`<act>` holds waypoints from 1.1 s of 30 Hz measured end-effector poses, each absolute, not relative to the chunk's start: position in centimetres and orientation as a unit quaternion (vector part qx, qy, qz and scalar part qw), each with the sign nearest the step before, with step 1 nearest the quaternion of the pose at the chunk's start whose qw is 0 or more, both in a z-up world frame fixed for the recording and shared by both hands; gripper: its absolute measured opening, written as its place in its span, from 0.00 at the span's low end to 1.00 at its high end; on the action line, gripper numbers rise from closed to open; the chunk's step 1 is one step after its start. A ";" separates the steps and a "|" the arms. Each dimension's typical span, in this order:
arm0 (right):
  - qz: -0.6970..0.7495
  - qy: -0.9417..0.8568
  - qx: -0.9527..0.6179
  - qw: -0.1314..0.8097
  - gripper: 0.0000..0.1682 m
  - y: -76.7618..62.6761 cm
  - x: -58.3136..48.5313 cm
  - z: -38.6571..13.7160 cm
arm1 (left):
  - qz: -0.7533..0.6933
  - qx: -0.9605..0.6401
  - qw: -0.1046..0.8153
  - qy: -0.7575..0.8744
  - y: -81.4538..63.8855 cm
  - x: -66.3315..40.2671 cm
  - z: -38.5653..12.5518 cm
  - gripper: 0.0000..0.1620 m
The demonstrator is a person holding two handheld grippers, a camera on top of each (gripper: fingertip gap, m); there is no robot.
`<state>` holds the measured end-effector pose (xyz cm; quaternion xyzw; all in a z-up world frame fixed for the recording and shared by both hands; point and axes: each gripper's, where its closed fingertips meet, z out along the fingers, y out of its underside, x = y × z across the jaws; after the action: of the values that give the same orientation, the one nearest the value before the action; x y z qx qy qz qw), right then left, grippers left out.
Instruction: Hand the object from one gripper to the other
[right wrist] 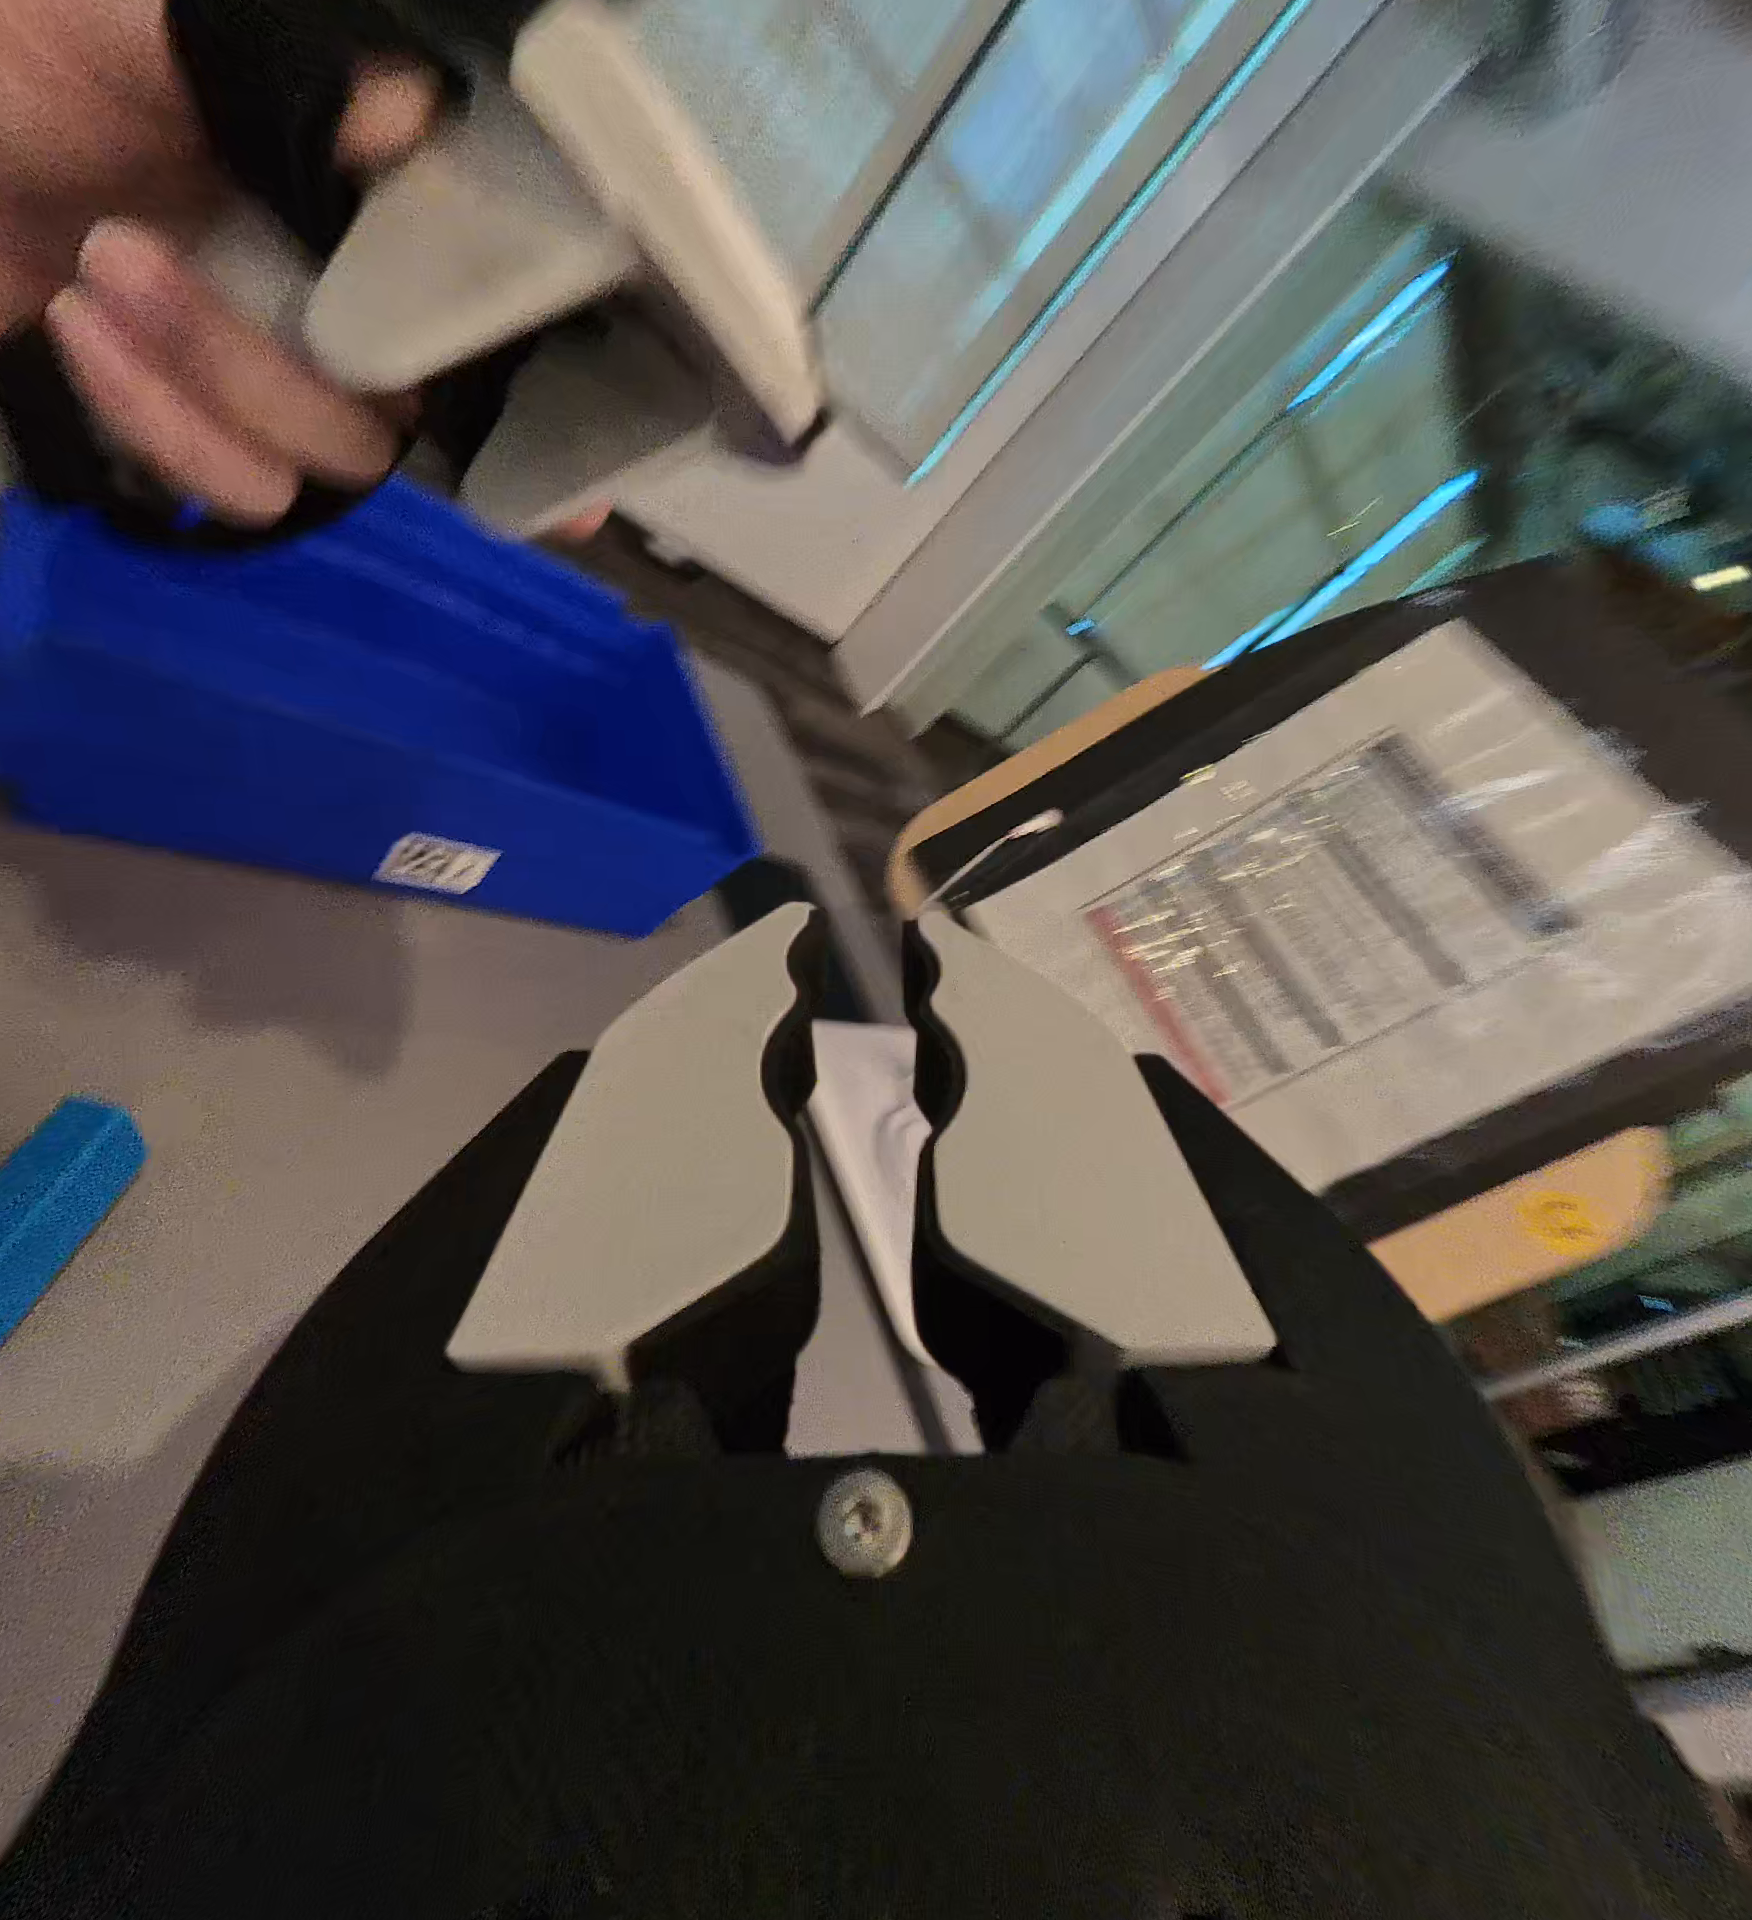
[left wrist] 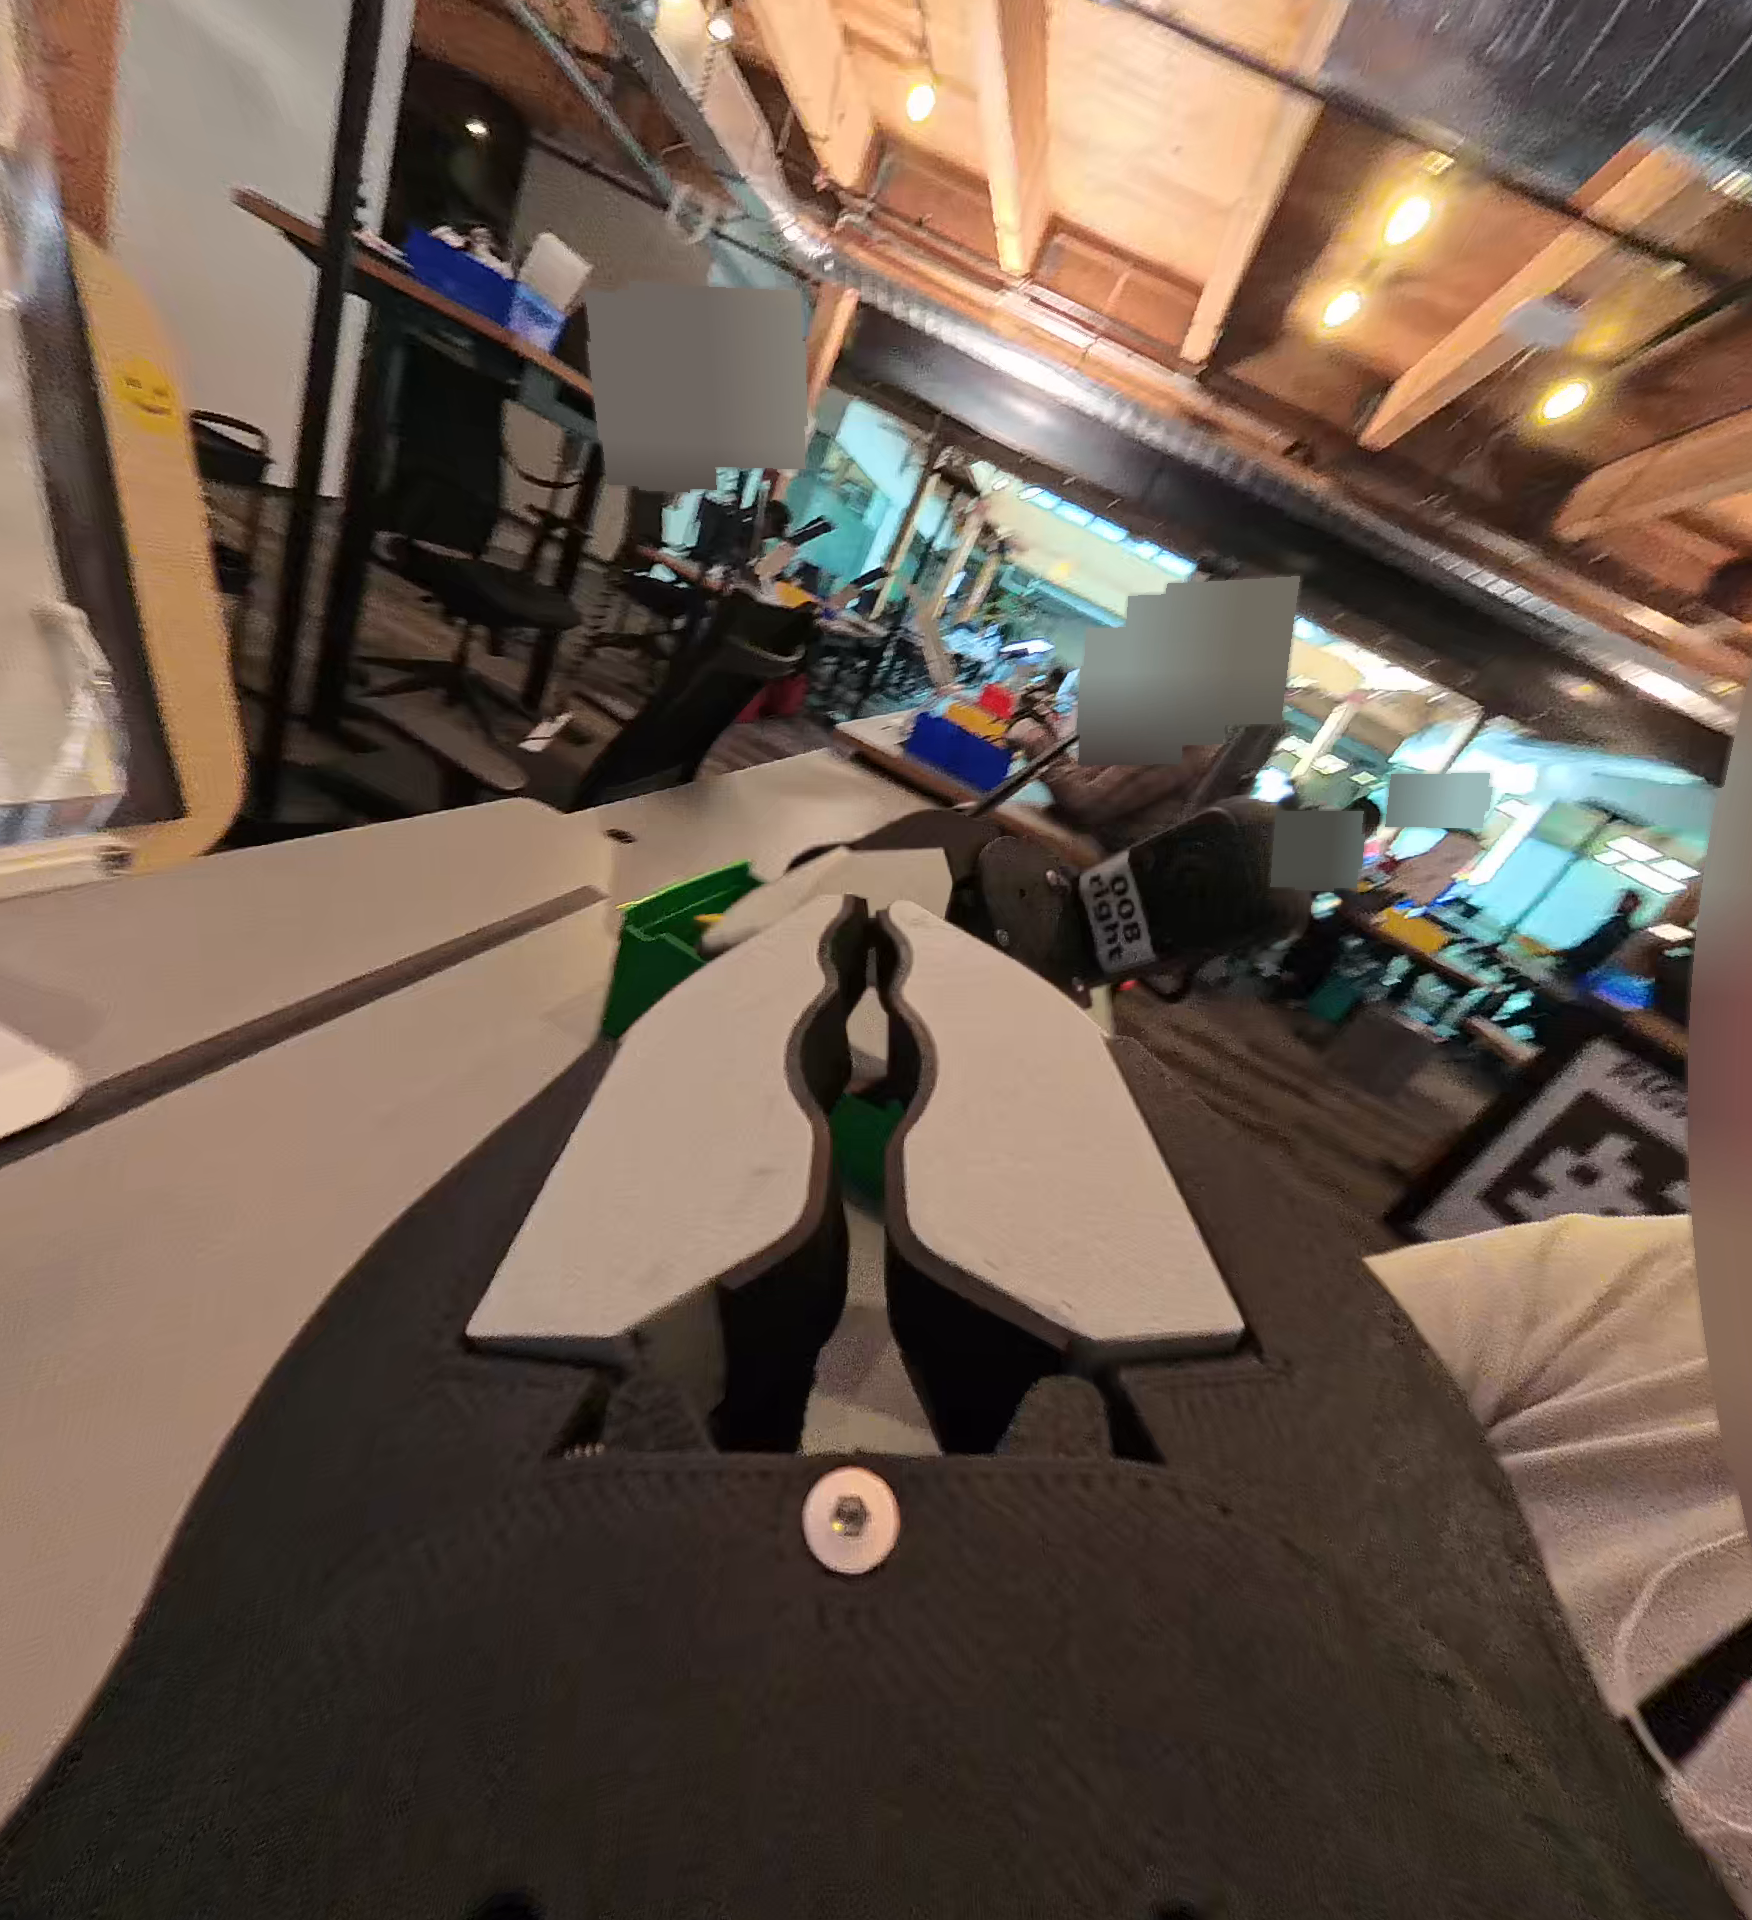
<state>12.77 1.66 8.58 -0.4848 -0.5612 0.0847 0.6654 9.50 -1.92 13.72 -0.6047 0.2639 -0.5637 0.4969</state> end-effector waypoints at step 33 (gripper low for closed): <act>0.045 -0.730 -0.655 0.193 0.21 -1.7 11.1 -9.9 | -0.319 -0.585 0.704 0.246 -4.2 0.5 19.2 0.12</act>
<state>11.15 -1.74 -9.91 -0.6545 -0.7296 0.0453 0.1929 0.53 -4.17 19.18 -0.5847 0.2461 -0.3189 0.7042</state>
